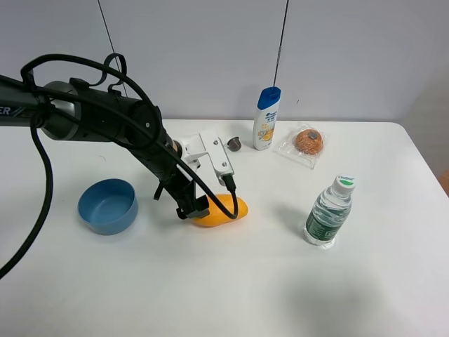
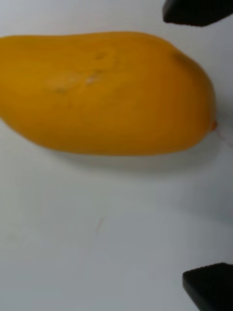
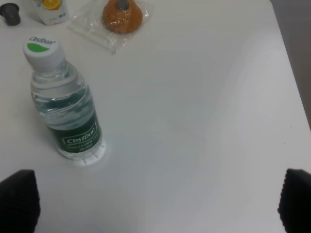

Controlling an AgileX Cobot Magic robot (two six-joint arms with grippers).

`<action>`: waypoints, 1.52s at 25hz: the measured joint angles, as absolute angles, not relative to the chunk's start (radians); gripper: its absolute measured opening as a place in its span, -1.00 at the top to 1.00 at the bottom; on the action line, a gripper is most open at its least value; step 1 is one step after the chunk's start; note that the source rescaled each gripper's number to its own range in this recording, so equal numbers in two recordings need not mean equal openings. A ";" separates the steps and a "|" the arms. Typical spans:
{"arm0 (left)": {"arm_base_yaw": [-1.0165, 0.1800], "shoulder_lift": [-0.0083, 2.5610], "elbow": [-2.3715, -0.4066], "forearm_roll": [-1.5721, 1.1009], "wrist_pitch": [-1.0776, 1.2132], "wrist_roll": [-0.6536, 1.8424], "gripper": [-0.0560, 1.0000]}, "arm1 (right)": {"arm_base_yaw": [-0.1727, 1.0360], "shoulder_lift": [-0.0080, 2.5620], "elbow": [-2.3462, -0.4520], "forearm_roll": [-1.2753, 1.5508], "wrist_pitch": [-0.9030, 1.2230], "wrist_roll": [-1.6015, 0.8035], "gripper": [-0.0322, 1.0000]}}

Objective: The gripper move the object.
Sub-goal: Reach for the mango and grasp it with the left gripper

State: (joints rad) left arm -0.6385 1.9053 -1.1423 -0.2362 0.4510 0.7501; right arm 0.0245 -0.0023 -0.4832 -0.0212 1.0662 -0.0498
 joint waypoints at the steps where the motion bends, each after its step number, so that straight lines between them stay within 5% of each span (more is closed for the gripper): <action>1: -0.644 1.906 -1.142 -0.242 0.432 0.750 -1.00 | 0.024 -0.002 -0.483 -0.021 1.066 -0.050 -1.00; 28: -0.706 2.068 -1.143 -0.271 0.310 0.714 -0.99 | 0.024 -0.002 -0.483 -0.021 1.066 -0.050 -1.00; 30: -0.706 2.069 -1.143 -0.280 0.314 0.709 -0.80 | 0.024 -0.002 -0.483 -0.021 1.066 -0.050 -1.00; 31: -0.706 2.071 -1.143 -0.290 0.320 0.708 -0.55 | 0.024 -0.002 -0.483 -0.021 1.066 -0.050 -1.00; 34: -0.706 2.073 -1.143 -0.301 0.361 0.707 0.66 | 0.024 -0.002 -0.483 -0.021 1.066 -0.050 -1.00; 35: -0.706 2.073 -1.143 -0.306 0.378 0.707 0.89 | 0.024 -0.002 -0.483 -0.021 1.066 -0.050 -1.00; 38: -0.706 2.073 -1.145 -0.327 0.411 0.704 0.86 | 0.024 -0.002 -0.483 -0.021 1.066 -0.050 -1.00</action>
